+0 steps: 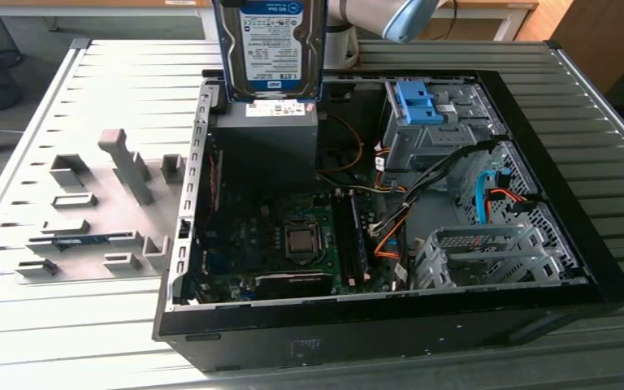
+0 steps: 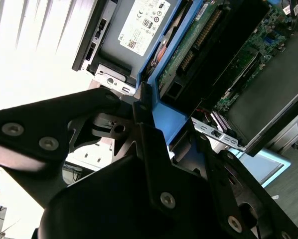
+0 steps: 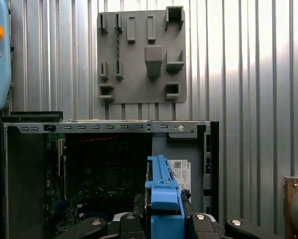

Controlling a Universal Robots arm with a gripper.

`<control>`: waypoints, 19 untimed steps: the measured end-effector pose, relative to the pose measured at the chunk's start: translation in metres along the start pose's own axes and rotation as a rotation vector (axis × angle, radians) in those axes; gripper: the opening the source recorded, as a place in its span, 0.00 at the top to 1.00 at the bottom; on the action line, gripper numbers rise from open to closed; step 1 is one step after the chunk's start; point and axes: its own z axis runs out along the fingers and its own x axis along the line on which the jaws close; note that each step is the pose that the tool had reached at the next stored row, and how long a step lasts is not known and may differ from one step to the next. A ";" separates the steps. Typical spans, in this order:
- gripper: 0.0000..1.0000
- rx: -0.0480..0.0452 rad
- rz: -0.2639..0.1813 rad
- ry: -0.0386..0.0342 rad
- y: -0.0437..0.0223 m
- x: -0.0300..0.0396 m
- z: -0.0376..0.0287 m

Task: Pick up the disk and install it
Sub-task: 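Pick up the disk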

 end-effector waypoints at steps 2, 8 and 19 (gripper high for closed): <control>0.64 0.0000 0.000 0.0000 0.0000 0.0000 0.0000; 0.64 0.0000 0.000 0.0000 -0.0002 0.0000 0.0000; 0.64 0.0000 0.000 0.0000 -0.0004 0.0000 0.0000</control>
